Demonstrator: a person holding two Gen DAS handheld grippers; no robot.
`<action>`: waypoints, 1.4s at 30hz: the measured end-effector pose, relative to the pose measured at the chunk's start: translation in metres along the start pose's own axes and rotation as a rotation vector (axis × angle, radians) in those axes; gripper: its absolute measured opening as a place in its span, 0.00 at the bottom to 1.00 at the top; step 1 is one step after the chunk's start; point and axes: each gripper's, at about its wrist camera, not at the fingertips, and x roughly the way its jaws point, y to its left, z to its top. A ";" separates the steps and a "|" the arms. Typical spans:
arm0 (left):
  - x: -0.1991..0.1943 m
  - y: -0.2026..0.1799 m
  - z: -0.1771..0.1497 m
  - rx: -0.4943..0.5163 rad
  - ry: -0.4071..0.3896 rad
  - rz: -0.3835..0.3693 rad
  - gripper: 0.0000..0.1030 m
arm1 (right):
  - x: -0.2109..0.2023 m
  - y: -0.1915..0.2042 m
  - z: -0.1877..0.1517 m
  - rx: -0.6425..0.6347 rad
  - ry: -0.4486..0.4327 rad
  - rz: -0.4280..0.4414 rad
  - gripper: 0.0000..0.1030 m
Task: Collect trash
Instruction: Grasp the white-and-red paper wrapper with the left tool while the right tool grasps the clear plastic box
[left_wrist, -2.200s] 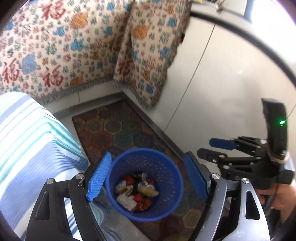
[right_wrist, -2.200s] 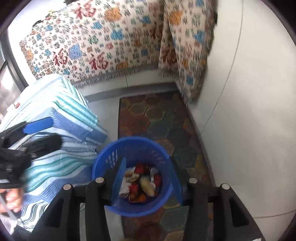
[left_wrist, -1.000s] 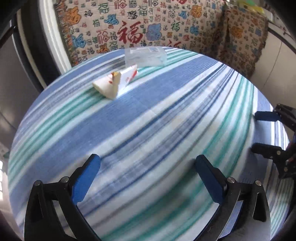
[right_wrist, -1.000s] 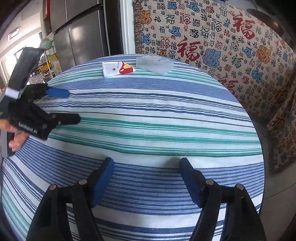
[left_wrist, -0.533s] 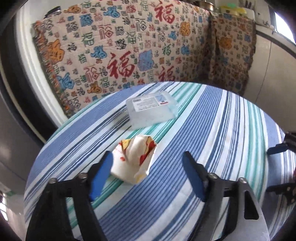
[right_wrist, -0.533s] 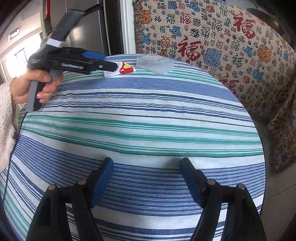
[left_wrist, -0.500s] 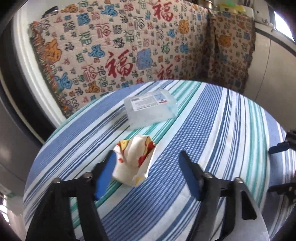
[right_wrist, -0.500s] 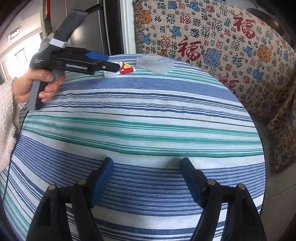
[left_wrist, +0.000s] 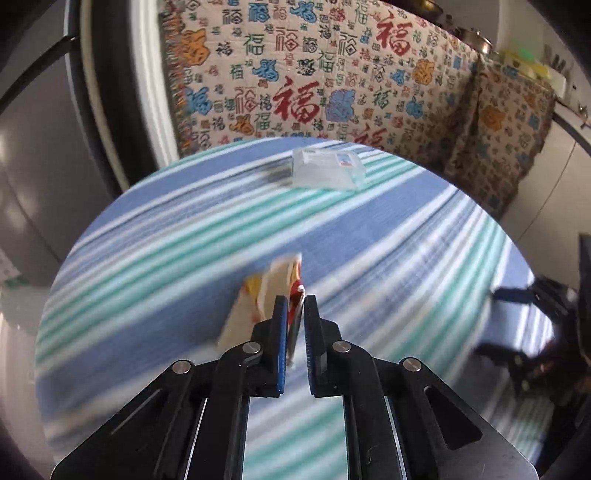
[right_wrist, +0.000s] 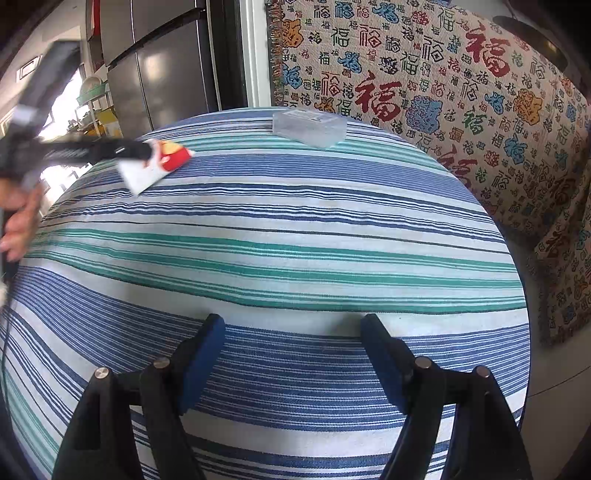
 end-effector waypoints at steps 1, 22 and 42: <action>-0.007 -0.002 -0.010 -0.012 0.002 -0.002 0.07 | 0.000 0.000 0.000 -0.001 0.000 -0.001 0.76; -0.005 -0.017 -0.029 0.070 -0.071 -0.004 0.77 | 0.053 -0.052 0.069 -0.191 0.068 0.095 0.80; -0.006 0.004 -0.023 0.053 -0.069 -0.062 0.77 | 0.167 -0.042 0.193 -0.248 -0.083 0.145 0.67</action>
